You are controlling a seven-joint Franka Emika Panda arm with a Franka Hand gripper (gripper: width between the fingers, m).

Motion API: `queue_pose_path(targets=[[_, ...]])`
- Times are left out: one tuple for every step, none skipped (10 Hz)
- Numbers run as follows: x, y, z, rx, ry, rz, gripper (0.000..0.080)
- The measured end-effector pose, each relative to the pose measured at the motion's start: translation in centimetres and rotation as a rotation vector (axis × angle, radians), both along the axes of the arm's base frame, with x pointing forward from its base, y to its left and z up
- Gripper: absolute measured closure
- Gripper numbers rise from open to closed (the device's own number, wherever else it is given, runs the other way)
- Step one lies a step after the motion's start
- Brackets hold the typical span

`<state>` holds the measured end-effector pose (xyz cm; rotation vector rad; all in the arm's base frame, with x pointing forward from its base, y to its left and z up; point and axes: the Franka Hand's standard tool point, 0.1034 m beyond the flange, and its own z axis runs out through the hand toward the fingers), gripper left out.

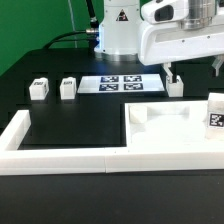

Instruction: Assemble square table

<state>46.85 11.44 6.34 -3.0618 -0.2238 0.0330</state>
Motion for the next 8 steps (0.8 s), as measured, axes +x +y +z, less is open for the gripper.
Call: queue_pose_path(targets=[[0.0, -0.2, 0.0, -0.001, -0.007, 0.105, 0.015], [0.0, -0.2, 0.0, -0.001, -0.006, 0.104, 0.015], [-0.3, -0.2, -0.3, -0.004, 0.003, 0.106, 0.015], [-1.6, -0.3, -1.0, -0.012, 0.034, 0.117, 0.015], [-3.2, -0.6, -1.7, -0.019, 0.059, 0.121, 0.015], [-4.2, -0.8, -2.3, -0.026, 0.074, 0.132, 0.015], [-5.2, -0.7, -2.5, -0.03, 0.141, 0.13, 0.015], [-5.3, -0.4, -2.3, -0.032, 0.23, 0.132, 0.015]])
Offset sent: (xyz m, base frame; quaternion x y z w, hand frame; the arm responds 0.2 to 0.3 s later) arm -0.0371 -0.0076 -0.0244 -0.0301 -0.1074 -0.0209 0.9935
